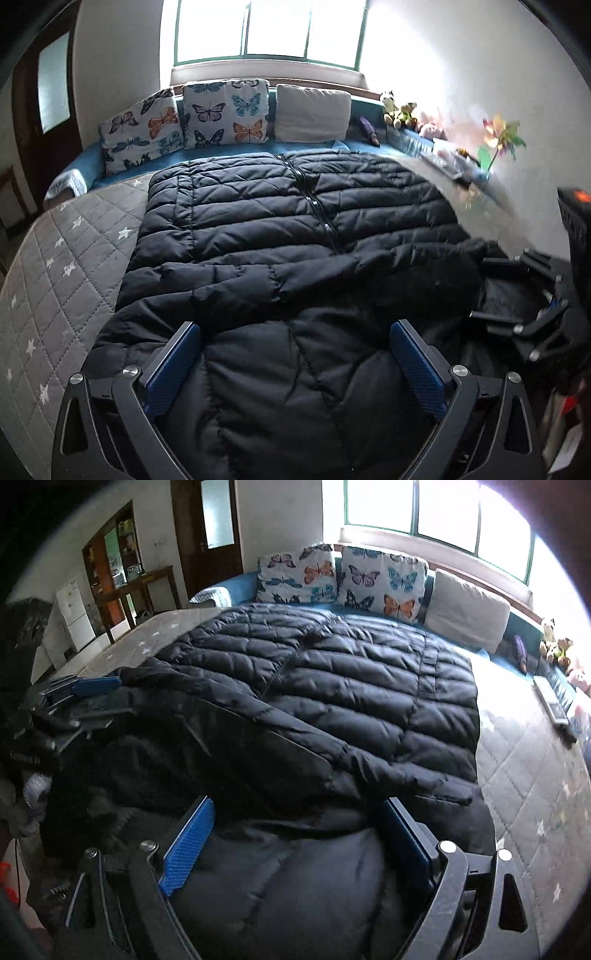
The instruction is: Fold large clothes
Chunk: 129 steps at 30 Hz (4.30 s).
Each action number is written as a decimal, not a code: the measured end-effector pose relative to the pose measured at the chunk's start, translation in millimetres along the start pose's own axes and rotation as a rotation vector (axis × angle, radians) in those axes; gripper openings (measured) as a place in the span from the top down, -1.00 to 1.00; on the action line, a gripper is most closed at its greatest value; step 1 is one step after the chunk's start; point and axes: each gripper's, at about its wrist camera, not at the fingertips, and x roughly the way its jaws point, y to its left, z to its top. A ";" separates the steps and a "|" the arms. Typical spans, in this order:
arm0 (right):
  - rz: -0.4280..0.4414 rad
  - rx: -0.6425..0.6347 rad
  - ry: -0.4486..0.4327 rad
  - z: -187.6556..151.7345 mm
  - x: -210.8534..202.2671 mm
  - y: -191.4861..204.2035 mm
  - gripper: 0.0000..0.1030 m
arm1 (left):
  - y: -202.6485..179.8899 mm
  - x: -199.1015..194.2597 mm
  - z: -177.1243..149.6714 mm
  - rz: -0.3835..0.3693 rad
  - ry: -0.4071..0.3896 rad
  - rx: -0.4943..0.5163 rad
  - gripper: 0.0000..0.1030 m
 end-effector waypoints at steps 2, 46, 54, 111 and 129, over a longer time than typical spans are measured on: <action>0.016 0.014 0.005 -1.5 3.0 -3.2 -0.92 | -2.3 7.4 -3.2 0.012 0.007 0.013 -1.00; -0.024 0.013 0.004 -5.6 -41.6 -12.7 -0.91 | -33.0 -27.7 -12.6 -0.063 0.031 0.145 -0.66; -0.021 0.002 0.062 -14.6 -14.2 -17.7 -0.92 | -29.6 -3.8 -23.7 -0.079 0.098 0.167 -0.69; 0.015 -0.480 -0.077 -86.6 -116.8 105.3 0.48 | 102.0 -161.7 -156.6 -0.211 0.119 -0.455 0.45; 0.105 -0.358 -0.300 -50.2 -161.6 99.4 0.54 | 114.1 -264.1 -130.0 -0.330 -0.081 -0.553 0.45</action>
